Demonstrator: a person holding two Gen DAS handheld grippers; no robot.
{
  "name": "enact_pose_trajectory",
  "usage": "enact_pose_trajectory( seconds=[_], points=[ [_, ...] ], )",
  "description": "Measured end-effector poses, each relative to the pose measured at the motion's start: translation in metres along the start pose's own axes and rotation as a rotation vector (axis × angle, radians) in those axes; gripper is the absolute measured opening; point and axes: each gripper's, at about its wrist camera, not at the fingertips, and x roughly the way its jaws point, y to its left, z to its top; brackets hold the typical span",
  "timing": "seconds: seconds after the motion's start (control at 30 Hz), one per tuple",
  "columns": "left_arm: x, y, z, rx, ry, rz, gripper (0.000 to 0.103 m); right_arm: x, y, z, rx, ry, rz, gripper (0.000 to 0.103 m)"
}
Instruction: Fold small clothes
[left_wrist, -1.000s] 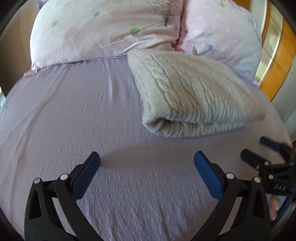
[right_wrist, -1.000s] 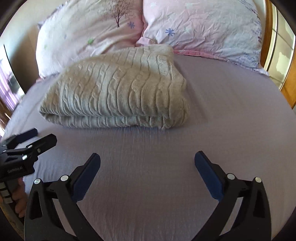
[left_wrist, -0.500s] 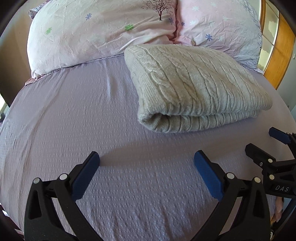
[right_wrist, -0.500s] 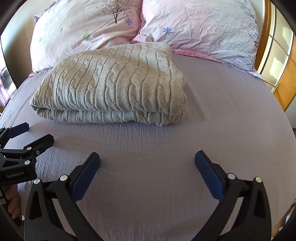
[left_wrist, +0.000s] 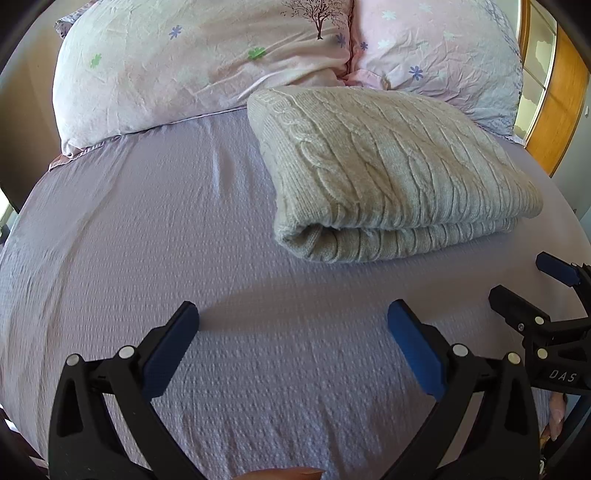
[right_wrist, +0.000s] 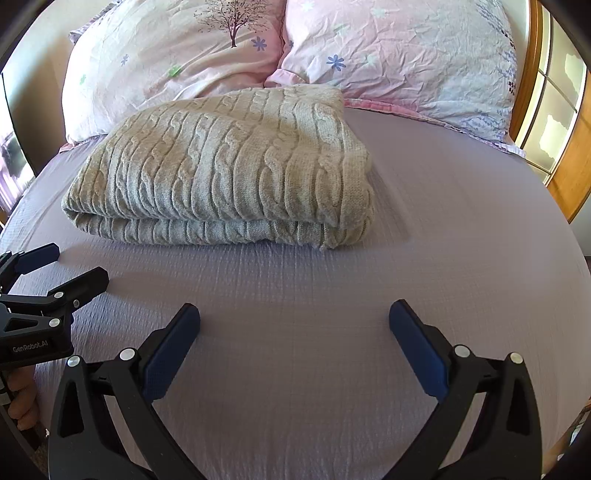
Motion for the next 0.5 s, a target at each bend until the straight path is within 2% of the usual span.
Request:
enact_pose_trajectory(
  seconds=[0.5],
  points=[
    [0.0006,0.0002,0.0000,0.001,0.000,-0.001,0.101,-0.0004,0.0015,0.0000,0.002,-0.001,-0.002,0.102]
  ],
)
